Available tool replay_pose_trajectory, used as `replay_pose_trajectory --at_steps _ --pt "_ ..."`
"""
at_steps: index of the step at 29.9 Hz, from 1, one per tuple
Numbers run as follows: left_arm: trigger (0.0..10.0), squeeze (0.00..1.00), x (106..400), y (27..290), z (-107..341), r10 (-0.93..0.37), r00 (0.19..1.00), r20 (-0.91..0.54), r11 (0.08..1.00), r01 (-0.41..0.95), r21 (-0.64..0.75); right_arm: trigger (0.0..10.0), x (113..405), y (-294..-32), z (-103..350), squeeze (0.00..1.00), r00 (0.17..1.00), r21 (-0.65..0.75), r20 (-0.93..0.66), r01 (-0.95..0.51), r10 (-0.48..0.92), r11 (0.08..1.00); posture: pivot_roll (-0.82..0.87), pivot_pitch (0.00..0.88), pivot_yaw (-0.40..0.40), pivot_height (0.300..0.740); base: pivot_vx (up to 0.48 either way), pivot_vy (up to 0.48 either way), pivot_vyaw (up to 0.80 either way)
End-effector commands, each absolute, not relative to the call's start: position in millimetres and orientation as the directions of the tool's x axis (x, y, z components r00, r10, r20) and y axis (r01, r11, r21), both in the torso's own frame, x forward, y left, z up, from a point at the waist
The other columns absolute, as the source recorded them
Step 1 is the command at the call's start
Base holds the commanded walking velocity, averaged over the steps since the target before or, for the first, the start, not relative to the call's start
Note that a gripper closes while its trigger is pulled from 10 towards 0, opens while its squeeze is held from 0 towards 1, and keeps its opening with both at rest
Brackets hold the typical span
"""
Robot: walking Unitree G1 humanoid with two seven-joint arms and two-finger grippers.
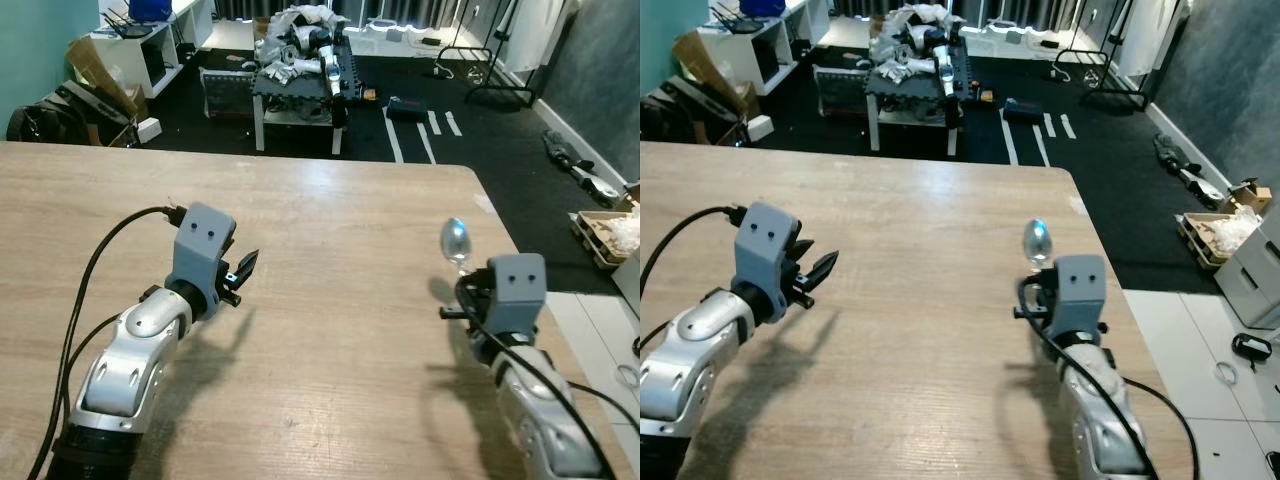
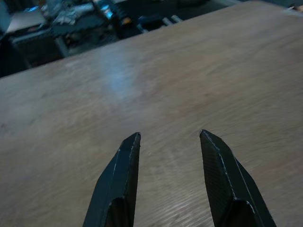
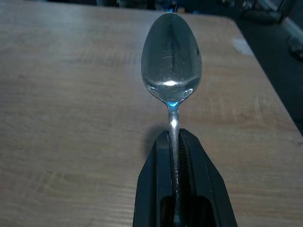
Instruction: Setting the table
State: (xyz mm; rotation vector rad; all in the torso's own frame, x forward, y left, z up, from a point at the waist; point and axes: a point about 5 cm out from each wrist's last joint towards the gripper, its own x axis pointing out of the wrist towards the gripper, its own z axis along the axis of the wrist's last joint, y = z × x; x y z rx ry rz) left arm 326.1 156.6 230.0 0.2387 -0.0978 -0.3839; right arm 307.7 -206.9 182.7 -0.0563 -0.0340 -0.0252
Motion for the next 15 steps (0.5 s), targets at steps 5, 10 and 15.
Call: replay_pose_trajectory --at_steps 5,10,15 --pt "10.0 0.00 318.7 151.1 222.4 -0.427 0.904 0.002 0.876 0.414 0.249 10.0 279.9 -221.8 173.5 0.00 0.998 -0.050 -0.067 -0.016 0.013 0.999 0.10 0.170 0.056 0.740 0.000 0.000 0.00" --pt "10.0 0.00 318.2 147.7 220.5 -0.444 0.896 -0.009 0.867 0.433 0.247 10.0 267.1 -233.0 157.8 0.00 0.990 -0.013 -0.142 0.008 -0.010 1.000 0.10 0.174 0.062 0.740 0.000 0.000 0.00" --pt "10.0 0.00 316.1 144.9 217.6 -0.466 0.884 -0.033 0.852 0.459 0.251 10.0 259.7 -231.1 153.4 0.00 0.985 0.051 -0.173 0.024 -0.015 0.998 0.11 0.176 0.073 0.740 0.000 0.000 0.00"
